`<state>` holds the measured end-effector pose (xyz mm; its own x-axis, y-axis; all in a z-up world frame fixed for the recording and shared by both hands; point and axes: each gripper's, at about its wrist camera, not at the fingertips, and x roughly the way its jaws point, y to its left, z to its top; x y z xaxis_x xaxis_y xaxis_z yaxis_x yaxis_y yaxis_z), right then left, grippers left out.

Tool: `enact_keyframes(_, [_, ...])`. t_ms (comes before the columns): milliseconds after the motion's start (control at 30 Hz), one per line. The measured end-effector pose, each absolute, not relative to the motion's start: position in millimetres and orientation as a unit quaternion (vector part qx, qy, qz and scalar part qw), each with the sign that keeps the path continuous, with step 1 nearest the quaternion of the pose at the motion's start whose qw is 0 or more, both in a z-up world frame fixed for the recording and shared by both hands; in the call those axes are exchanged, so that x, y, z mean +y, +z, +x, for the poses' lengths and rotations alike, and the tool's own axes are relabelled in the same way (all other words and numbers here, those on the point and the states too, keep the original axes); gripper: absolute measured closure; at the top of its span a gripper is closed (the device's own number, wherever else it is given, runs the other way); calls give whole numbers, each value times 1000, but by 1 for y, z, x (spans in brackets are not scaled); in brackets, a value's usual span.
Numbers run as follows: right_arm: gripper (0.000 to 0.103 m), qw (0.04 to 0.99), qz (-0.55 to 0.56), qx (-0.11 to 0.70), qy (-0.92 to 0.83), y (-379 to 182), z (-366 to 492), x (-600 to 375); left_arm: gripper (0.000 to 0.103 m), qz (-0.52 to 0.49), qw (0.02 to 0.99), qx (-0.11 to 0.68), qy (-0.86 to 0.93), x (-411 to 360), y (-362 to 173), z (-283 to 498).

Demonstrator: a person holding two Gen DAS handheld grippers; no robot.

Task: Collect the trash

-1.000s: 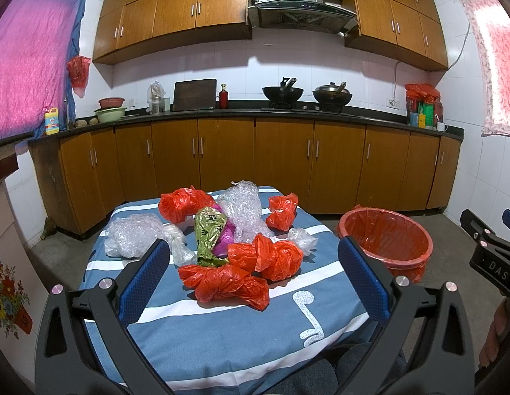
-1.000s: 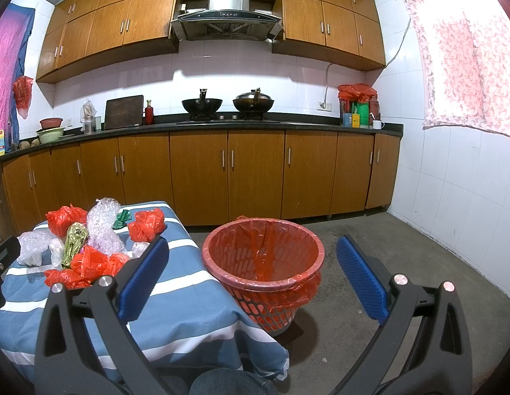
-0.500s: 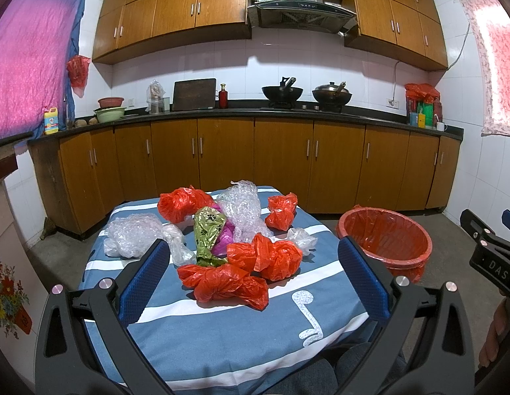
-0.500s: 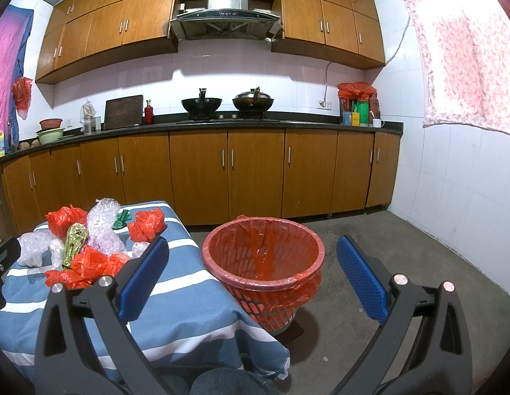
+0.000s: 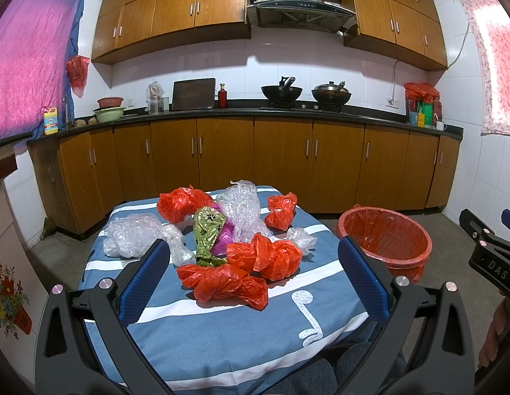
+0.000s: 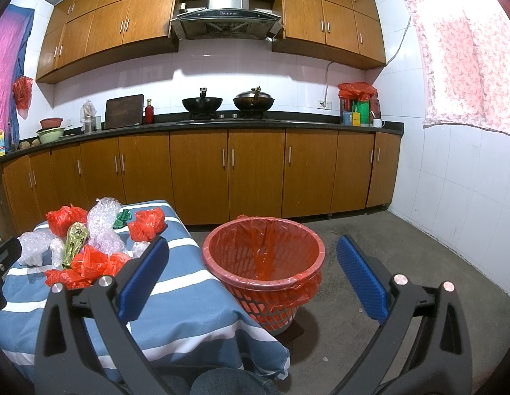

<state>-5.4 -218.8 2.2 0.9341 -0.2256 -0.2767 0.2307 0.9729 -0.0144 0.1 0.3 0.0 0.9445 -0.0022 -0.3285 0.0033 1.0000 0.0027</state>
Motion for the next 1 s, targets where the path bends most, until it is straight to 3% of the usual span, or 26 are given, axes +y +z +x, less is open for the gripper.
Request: enact_keyframes(1000, [4,982,19,164,-91,-10,9,-215,2,-2,983,183,19,8,-12,8])
